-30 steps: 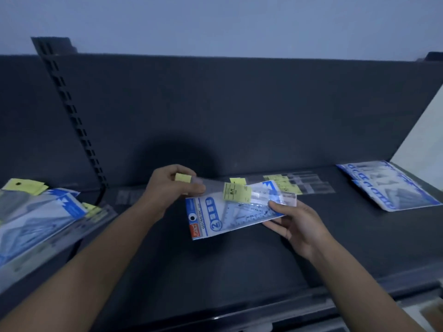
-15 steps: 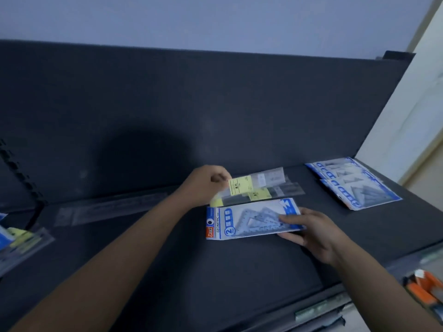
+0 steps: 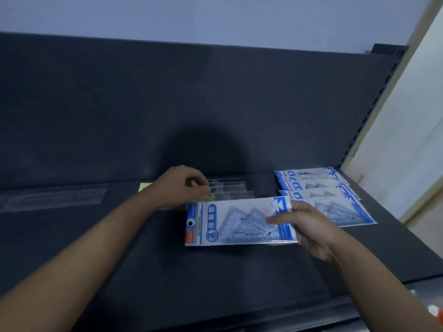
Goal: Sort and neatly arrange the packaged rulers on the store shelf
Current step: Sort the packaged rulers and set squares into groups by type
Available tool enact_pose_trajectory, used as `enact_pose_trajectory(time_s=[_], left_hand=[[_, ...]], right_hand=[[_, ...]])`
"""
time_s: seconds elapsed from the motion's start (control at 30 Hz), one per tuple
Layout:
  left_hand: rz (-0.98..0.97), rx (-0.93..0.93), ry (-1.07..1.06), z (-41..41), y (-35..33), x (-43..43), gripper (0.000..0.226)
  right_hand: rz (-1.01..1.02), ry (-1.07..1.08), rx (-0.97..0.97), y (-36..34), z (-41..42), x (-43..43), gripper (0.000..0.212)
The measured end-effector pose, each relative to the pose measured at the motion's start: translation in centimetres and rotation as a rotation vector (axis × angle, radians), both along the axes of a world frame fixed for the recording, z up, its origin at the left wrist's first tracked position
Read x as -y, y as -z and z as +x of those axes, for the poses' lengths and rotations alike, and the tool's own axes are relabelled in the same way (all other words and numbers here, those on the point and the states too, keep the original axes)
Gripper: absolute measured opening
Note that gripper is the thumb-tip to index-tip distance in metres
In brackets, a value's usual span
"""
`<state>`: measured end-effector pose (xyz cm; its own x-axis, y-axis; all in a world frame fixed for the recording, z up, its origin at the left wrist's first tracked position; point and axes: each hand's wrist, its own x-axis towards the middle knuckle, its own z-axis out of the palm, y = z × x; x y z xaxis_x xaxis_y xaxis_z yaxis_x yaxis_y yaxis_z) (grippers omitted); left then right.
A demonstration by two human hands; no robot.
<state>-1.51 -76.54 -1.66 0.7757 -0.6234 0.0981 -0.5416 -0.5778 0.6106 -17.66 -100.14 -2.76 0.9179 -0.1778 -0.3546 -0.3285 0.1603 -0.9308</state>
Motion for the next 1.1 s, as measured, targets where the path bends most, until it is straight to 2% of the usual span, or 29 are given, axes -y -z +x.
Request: enact_pose_trajectory(time_s=[0.07, 0.13, 0.23, 0.3, 0.43, 0.6, 0.7, 0.83, 1.0, 1.1], left_hand=[[-0.08, -0.141, 0.079, -2.4, -1.0, 2.2, 0.017], [-0.068, -0.215, 0.159, -4.4, -1.5, 4.4, 0.017], [0.02, -0.081, 0.213, -5.9, -1.7, 8.0, 0.01], [-0.002, -0.074, 0.22, -6.5, -1.4, 10.8, 0.012], [-0.001, -0.055, 0.209, -7.2, -0.5, 16.2, 0.019], [0.13, 0.043, 0.142, -8.1, 1.2, 20.8, 0.029], [0.284, 0.167, 0.093, -8.1, 1.9, 22.1, 0.037], [0.326, 0.19, -0.013, -8.5, 2.3, 23.1, 0.041], [0.318, 0.223, -0.144, -10.2, 2.4, 24.1, 0.043], [0.365, 0.271, -0.212, -11.4, 2.1, 23.8, 0.048]], right_hand=[[0.041, 0.012, 0.037, -0.3, -0.1, 1.2, 0.021], [0.013, 0.018, 0.059, -0.7, -0.5, 2.3, 0.023], [-0.204, 0.052, 0.101, -1.8, -1.4, 4.9, 0.018], [-0.368, 0.104, 0.16, -2.3, -2.3, 7.3, 0.017], [-0.407, 0.151, 0.208, -1.7, -4.5, 11.2, 0.025], [-0.537, 0.191, 0.147, -0.1, -5.1, 15.6, 0.041], [-0.774, 0.107, 0.08, 0.9, -4.5, 17.5, 0.063], [-0.965, -0.089, 0.088, 1.6, -3.8, 19.7, 0.081], [-1.087, -0.274, 0.142, 1.3, -3.0, 21.4, 0.067], [-1.143, -0.305, 0.256, 0.8, -2.1, 20.9, 0.058]])
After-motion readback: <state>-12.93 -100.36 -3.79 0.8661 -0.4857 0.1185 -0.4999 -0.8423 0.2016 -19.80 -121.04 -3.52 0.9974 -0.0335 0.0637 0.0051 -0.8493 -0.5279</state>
